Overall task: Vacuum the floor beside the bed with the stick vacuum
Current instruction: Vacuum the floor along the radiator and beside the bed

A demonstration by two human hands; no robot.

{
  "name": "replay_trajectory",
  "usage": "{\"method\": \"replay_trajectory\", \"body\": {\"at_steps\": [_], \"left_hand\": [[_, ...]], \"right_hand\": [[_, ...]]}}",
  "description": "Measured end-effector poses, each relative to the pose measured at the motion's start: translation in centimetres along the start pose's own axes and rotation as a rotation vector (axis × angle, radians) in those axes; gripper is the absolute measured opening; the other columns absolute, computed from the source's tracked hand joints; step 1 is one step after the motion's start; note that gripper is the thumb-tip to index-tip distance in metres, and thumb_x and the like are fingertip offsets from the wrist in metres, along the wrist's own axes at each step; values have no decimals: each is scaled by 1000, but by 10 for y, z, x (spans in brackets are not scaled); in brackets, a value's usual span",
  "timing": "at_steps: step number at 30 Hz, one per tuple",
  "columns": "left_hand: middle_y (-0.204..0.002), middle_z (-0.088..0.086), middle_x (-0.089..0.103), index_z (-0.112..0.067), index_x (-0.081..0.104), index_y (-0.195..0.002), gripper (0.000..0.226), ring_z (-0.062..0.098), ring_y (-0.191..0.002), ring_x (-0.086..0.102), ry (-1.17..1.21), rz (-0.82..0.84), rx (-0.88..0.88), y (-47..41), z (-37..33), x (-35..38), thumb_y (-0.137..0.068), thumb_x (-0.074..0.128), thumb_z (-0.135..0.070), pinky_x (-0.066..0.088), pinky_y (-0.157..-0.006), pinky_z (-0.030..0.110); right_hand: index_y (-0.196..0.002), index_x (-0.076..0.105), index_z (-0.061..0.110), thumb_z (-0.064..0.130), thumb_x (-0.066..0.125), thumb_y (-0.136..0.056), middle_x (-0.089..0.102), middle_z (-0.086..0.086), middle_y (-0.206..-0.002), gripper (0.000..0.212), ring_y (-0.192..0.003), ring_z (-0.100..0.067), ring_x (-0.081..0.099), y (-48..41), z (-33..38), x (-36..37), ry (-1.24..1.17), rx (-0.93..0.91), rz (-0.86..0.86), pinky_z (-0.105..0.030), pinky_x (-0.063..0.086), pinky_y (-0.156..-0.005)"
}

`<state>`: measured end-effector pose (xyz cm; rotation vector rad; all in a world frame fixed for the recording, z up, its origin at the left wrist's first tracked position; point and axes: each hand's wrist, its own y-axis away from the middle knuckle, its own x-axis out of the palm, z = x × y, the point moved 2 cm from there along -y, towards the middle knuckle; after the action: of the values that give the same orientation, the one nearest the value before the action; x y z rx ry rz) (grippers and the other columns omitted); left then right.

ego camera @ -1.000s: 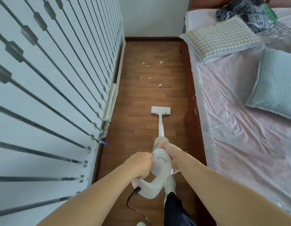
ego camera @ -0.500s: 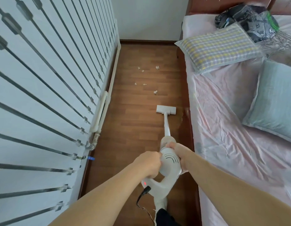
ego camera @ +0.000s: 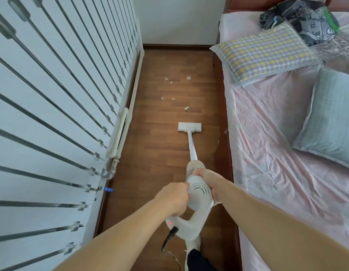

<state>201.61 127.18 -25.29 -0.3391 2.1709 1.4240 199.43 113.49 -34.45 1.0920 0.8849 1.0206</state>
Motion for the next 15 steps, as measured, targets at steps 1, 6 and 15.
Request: {"method": "replay_trajectory", "body": {"at_steps": [1, 6, 15], "left_hand": [[-132, 10, 55, -17, 36, -144, 42, 24, -97, 59, -2, -2, 3, -1, -2, -1, -103, 35, -24, 48, -79, 34], [-130, 9, 56, -16, 37, -144, 42, 24, -97, 61, -8, 17, -3, 4, -7, 4, -101, 38, -17, 43, -72, 30], [-123, 10, 58, -16, 41, -140, 41, 24, -95, 59, -54, 13, 3, 22, -2, 7, -99, 41, -12, 46, -74, 32]], "right_hand": [[-105, 65, 10, 43, 69, -90, 73, -11, -84, 36, -69, -30, 69, 1, 2, -2, 0, -3, -1, -44, 61, -83], [-101, 63, 9, 41, 69, -92, 70, -11, -76, 34, -59, -27, 66, 12, -5, -8, -2, 24, 9, -38, 57, -65], [-104, 67, 10, 38, 72, -87, 71, -10, -79, 34, -61, -27, 66, 25, -18, 1, -35, 15, 10, -40, 57, -75]]}}
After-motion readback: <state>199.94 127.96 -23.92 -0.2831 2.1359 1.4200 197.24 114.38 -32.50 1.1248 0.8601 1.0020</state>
